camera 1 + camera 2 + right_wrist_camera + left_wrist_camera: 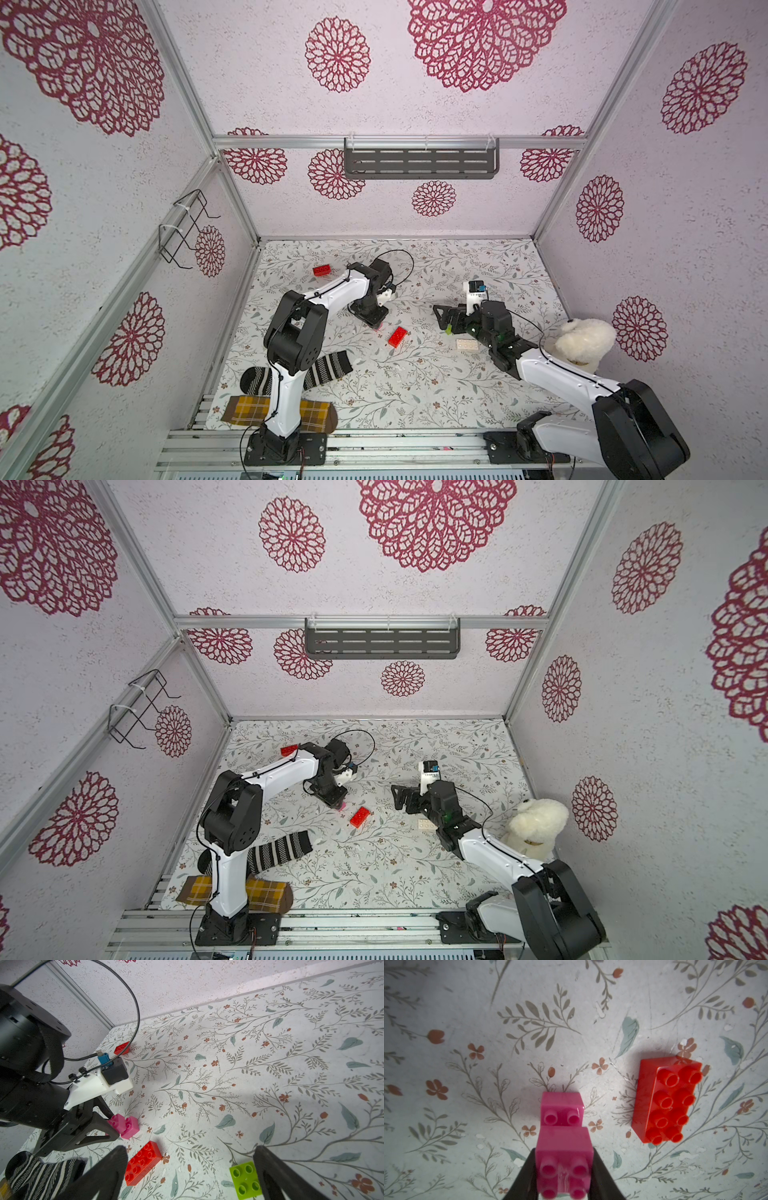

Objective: Assemble an ice cream with lego
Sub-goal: Assemble the lego brick with the lego brick.

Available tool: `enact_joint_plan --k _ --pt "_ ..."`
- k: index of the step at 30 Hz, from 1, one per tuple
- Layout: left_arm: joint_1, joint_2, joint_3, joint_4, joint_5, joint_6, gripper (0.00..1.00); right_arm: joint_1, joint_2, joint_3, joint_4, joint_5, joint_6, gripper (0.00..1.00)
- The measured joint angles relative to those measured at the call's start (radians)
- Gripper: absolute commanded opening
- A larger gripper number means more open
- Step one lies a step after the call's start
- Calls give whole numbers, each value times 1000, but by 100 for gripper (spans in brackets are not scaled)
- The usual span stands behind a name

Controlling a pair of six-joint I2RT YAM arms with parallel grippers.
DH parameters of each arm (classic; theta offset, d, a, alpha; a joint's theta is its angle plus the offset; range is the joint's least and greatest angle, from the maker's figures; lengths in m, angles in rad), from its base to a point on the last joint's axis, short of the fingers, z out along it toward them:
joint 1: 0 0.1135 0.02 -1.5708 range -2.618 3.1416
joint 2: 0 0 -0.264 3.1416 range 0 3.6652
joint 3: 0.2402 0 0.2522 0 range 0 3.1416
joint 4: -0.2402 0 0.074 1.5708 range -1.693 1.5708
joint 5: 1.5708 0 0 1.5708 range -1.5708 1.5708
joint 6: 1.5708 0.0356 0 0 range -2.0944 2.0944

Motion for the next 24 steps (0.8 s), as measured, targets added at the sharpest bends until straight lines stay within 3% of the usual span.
enact_joint_plan --k 24 --pt "-3 25 19 0 4 -2 0 0 0 0 -4 -1 0 99"
